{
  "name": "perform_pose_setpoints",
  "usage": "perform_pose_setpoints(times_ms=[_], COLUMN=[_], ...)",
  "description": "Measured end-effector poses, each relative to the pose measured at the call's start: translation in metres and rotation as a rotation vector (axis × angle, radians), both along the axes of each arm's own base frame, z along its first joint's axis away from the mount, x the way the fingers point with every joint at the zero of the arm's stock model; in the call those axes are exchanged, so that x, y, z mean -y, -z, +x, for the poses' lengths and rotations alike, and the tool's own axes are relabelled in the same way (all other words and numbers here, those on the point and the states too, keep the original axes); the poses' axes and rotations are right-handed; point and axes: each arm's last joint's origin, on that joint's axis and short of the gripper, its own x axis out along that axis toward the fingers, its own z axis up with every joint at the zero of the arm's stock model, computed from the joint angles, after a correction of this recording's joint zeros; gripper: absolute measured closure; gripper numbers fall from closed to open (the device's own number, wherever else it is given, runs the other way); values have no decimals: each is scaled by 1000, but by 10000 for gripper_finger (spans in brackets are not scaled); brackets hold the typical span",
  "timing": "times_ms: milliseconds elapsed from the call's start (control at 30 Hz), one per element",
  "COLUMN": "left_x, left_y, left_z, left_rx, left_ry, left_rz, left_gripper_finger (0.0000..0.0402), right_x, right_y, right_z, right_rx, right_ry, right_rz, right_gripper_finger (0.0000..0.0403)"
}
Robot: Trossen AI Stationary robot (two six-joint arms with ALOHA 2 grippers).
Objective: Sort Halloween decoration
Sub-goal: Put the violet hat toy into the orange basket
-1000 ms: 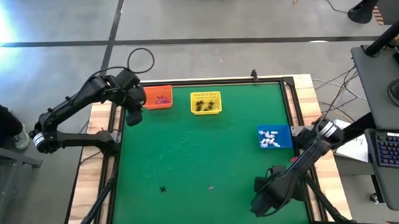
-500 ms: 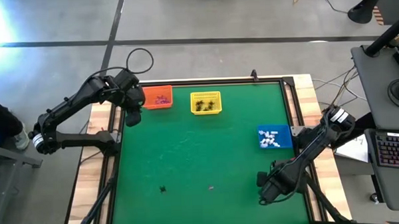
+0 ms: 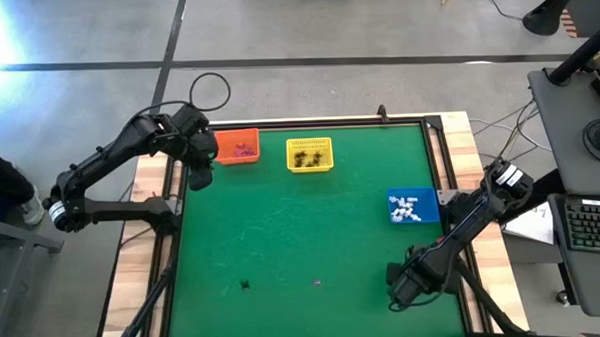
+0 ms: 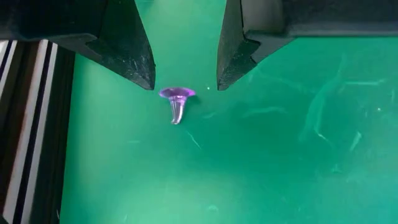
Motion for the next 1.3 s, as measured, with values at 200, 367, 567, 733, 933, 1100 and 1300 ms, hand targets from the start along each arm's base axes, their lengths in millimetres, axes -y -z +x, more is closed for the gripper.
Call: perform_pose_setpoints(times_ms=[200, 367, 567, 733, 933, 1100, 1300], left_x=[0, 0, 0, 0, 0, 0, 0], left_y=[0, 0, 0, 0, 0, 0, 0], left_z=[0, 0, 0, 0, 0, 0, 0], left_rx=[0, 1, 0, 1, 1, 2, 4], left_ry=[0, -1, -1, -5, -8, -10, -25], left_rz=[0, 0, 0, -1, -2, -3, -8], left_gripper_finger=[325, 325, 325, 325, 325, 325, 325], right_x=[1, 4, 5, 1, 3, 3, 4], right_y=[8, 14, 18, 24, 29, 30, 33], right_z=[-1, -5, -9, -9, -11, -12, -14], right_rx=[0, -17, -28, -5, -2, -9, -11], right_ry=[0, -1, -17, -30, -32, -46, -77], right_rz=[6, 9, 7, 84, 93, 109, 119], right_gripper_finger=[239, 239, 241, 255, 271, 279, 308])
